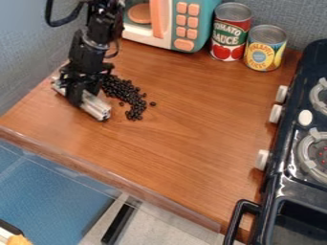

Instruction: Sweep into pile

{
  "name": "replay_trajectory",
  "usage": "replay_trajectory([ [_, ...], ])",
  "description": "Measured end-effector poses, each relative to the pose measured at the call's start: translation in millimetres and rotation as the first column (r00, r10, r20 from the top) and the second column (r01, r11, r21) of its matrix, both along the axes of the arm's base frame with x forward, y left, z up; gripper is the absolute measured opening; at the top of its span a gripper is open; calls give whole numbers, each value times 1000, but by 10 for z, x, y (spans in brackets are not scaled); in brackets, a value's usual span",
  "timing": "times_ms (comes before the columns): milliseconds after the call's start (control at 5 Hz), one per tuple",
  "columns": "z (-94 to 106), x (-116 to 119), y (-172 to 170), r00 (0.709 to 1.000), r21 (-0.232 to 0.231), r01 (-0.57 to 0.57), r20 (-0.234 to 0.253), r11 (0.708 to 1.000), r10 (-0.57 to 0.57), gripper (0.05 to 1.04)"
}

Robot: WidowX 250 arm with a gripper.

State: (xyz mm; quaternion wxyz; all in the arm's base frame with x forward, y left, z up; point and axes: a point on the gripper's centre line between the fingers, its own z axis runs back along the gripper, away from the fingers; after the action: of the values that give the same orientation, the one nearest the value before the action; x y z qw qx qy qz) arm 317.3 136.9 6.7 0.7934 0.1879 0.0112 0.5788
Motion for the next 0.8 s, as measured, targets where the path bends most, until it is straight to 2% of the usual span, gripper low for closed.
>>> replay_trajectory([
  [400, -2, 142, -40, 999, 9, -35, 31, 999, 35, 389],
  [600, 6, 101, -89, 998, -14, -46, 31, 999, 47, 389],
  [800, 33, -1, -175, 1000, -64, -11, 19, 998, 12, 389],
])
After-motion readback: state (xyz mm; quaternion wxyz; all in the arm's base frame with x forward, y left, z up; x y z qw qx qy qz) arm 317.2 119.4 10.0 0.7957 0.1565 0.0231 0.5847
